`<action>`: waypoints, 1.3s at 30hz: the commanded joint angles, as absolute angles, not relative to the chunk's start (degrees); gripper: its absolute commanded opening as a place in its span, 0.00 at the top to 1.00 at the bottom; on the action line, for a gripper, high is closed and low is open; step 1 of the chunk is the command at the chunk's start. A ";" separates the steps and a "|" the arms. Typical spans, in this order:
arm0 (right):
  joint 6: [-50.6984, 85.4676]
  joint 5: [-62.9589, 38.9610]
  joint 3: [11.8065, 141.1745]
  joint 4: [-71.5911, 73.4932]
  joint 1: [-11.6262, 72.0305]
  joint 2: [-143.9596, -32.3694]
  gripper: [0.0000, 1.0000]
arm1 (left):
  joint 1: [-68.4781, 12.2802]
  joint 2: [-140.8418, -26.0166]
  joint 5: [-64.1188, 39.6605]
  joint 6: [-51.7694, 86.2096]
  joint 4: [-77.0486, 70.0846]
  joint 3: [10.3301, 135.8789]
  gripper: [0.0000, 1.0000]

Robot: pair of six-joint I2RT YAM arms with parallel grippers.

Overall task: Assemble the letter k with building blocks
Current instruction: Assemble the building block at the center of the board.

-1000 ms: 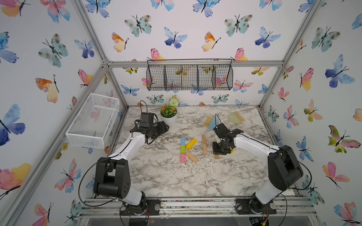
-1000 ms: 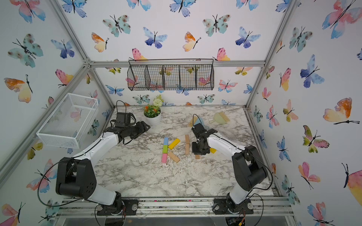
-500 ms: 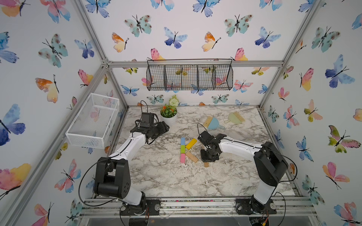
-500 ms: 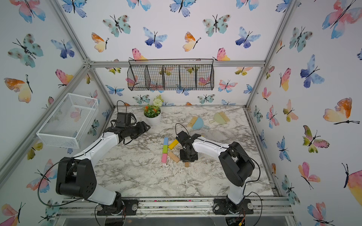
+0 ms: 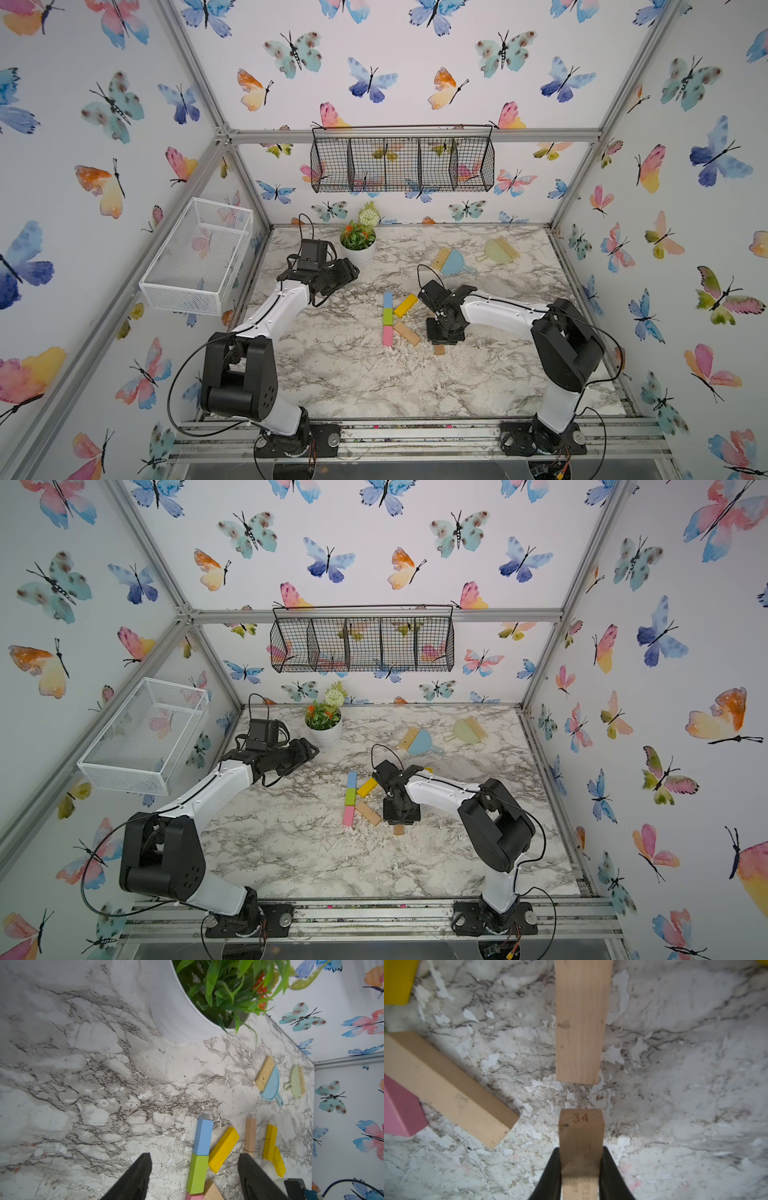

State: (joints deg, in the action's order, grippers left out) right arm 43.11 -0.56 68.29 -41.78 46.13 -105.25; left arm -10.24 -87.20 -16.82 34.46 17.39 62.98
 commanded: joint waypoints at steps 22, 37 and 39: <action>44.47 2.53 68.51 -38.28 46.41 -110.96 0.80 | -10.58 -88.33 -16.47 33.57 17.89 63.45 0.31; 44.06 2.92 72.22 -39.44 46.41 -112.77 0.80 | -10.63 -88.59 -16.44 33.66 17.85 63.45 0.31; 44.04 2.94 72.41 -39.39 46.41 -112.94 0.80 | -10.63 -88.59 -16.45 33.66 17.92 63.50 0.31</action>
